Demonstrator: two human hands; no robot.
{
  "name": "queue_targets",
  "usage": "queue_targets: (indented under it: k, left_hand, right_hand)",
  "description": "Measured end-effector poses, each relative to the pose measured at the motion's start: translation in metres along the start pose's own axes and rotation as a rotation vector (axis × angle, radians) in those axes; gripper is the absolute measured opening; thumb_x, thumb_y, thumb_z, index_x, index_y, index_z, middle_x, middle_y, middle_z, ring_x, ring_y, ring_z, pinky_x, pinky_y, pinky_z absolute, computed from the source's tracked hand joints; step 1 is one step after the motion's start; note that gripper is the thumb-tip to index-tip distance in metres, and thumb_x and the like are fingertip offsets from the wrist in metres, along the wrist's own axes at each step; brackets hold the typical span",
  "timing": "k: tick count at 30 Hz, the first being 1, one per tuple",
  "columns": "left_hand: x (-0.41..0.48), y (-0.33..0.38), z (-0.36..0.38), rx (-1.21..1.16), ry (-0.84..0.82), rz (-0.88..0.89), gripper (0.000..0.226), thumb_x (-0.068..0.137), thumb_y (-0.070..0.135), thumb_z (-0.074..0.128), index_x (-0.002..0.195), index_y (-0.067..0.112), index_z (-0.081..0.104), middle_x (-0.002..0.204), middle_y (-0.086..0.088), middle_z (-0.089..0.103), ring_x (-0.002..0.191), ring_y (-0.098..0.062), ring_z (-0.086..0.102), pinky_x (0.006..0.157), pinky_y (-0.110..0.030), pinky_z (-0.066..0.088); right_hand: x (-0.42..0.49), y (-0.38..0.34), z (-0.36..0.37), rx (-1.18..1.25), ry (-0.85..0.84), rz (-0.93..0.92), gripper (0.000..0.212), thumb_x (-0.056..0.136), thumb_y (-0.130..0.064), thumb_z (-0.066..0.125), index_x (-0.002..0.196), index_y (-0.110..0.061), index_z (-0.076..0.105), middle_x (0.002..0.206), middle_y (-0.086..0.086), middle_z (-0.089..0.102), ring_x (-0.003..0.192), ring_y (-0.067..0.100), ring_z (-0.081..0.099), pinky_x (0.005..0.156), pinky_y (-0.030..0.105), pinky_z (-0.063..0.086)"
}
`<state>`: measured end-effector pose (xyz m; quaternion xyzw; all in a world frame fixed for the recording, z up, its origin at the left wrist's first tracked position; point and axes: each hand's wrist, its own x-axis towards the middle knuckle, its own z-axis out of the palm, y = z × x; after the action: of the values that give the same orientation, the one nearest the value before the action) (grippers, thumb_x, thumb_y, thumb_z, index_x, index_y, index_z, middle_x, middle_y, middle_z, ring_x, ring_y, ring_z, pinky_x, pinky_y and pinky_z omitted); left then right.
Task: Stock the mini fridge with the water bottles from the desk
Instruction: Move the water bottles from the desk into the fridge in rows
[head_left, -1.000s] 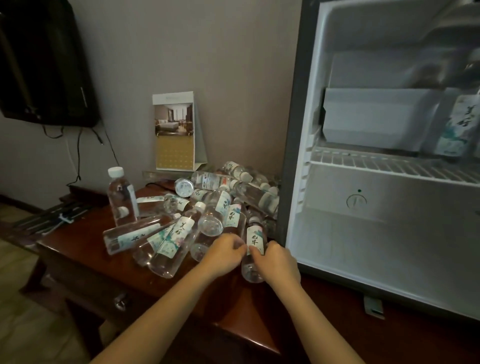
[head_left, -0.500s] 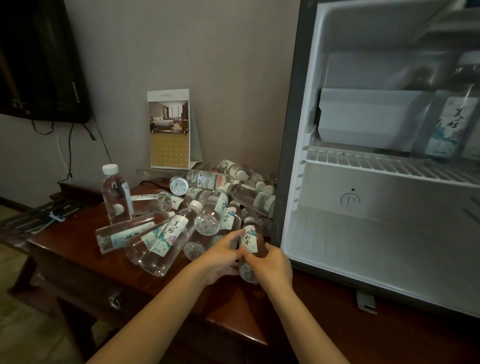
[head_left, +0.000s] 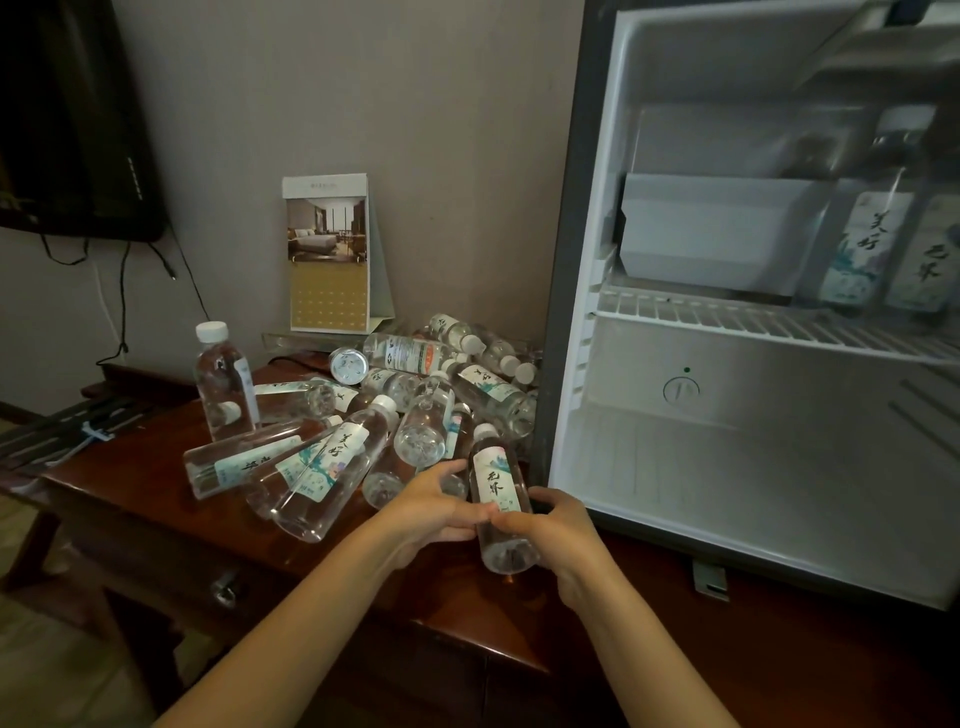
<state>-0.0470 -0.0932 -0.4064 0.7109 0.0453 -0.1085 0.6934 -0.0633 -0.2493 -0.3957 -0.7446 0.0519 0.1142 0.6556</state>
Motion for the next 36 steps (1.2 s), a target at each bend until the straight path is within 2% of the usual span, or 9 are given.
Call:
queue_targets:
  k: [3, 8, 13, 16, 18, 25, 29, 33, 36]
  left_hand:
    - [-0.006, 0.005, -0.003, 0.030, -0.006, 0.014, 0.089, 0.067, 0.005, 0.080, 0.141, 0.012, 0.033, 0.120, -0.015, 0.061, 0.099, -0.021, 0.066, 0.079, -0.029, 0.056]
    - [-0.022, 0.024, -0.006, 0.058, 0.037, 0.111, 0.059, 0.070, 0.004, 0.077, 0.124, 0.004, 0.053, 0.102, -0.009, 0.071, 0.095, -0.019, 0.068, 0.087, -0.031, 0.054]
    - [-0.039, 0.048, -0.001, 0.143, 0.079, 0.224, 0.043, 0.069, 0.004, 0.077, 0.107, 0.016, 0.062, 0.080, 0.008, 0.072, 0.077, -0.005, 0.070, 0.070, -0.020, 0.055]
    - [-0.048, 0.057, 0.005, 0.144, 0.104, 0.284, 0.050, 0.066, 0.004, 0.079, 0.112, 0.015, 0.063, 0.088, 0.006, 0.072, 0.084, -0.009, 0.070, 0.077, -0.029, 0.057]
    - [-0.053, 0.062, 0.013, 0.121, 0.110, 0.326, 0.052, 0.066, 0.003, 0.079, 0.114, 0.014, 0.063, 0.091, 0.003, 0.074, 0.086, -0.013, 0.071, 0.078, -0.030, 0.057]
    - [-0.065, 0.098, 0.057, 0.090, 0.076, 0.545, 0.048, 0.067, -0.001, 0.077, 0.110, 0.018, 0.065, 0.088, 0.010, 0.074, 0.084, -0.004, 0.070, 0.063, -0.013, 0.052]
    - [-0.061, 0.134, 0.095, 0.082, 0.015, 0.673, 0.052, 0.068, -0.004, 0.075, 0.116, 0.011, 0.062, 0.093, 0.006, 0.072, 0.086, -0.005, 0.070, 0.068, -0.014, 0.053]
    - [-0.044, 0.171, 0.135, 0.010, -0.043, 0.776, 0.052, 0.070, -0.009, 0.072, 0.119, 0.005, 0.060, 0.097, -0.002, 0.071, 0.088, -0.006, 0.069, 0.072, -0.015, 0.054]
    - [-0.027, 0.197, 0.161, -0.026, -0.078, 0.834, 0.051, 0.073, -0.007, 0.070, 0.122, 0.004, 0.057, 0.105, -0.003, 0.069, 0.094, -0.005, 0.067, 0.079, -0.016, 0.054]
  right_hand:
    - [-0.003, -0.001, -0.004, -0.008, -0.057, 0.013, 0.082, 0.067, -0.004, 0.078, 0.138, -0.014, 0.038, 0.123, 0.008, 0.057, 0.104, 0.024, 0.059, 0.090, 0.040, 0.052]
    - [-0.013, -0.008, -0.004, 0.093, -0.179, -0.030, 0.077, 0.064, 0.015, 0.070, 0.130, -0.014, 0.044, 0.107, 0.007, 0.065, 0.104, 0.026, 0.060, 0.094, 0.044, 0.051]
    - [-0.026, -0.013, -0.007, 0.101, -0.188, -0.221, 0.071, 0.066, 0.016, 0.070, 0.124, -0.020, 0.051, 0.105, 0.000, 0.065, 0.101, 0.020, 0.062, 0.087, 0.037, 0.055]
    - [-0.033, -0.021, -0.014, 0.113, -0.180, -0.344, 0.062, 0.070, 0.015, 0.068, 0.109, -0.032, 0.055, 0.099, -0.008, 0.066, 0.095, 0.014, 0.064, 0.075, 0.026, 0.056]
    - [-0.035, -0.027, -0.020, 0.121, -0.149, -0.406, 0.061, 0.072, 0.014, 0.068, 0.109, -0.034, 0.056, 0.100, -0.008, 0.067, 0.094, 0.014, 0.066, 0.072, 0.025, 0.056]
    - [-0.045, -0.051, -0.062, 0.085, -0.017, -0.631, 0.068, 0.074, 0.011, 0.067, 0.132, -0.022, 0.050, 0.110, -0.001, 0.067, 0.093, 0.013, 0.067, 0.070, 0.025, 0.057]
    - [-0.048, -0.079, -0.099, 0.016, 0.112, -0.776, 0.059, 0.077, 0.006, 0.067, 0.128, -0.021, 0.053, 0.109, 0.002, 0.067, 0.092, 0.009, 0.065, 0.070, 0.021, 0.054]
    - [-0.049, -0.117, -0.140, -0.127, 0.281, -0.939, 0.055, 0.077, 0.008, 0.065, 0.119, -0.024, 0.054, 0.099, -0.010, 0.066, 0.085, -0.004, 0.063, 0.074, 0.020, 0.053]
    - [-0.043, -0.145, -0.166, -0.186, 0.360, -1.008, 0.056, 0.077, 0.009, 0.064, 0.121, -0.022, 0.053, 0.097, -0.013, 0.064, 0.083, -0.001, 0.061, 0.068, 0.016, 0.052]
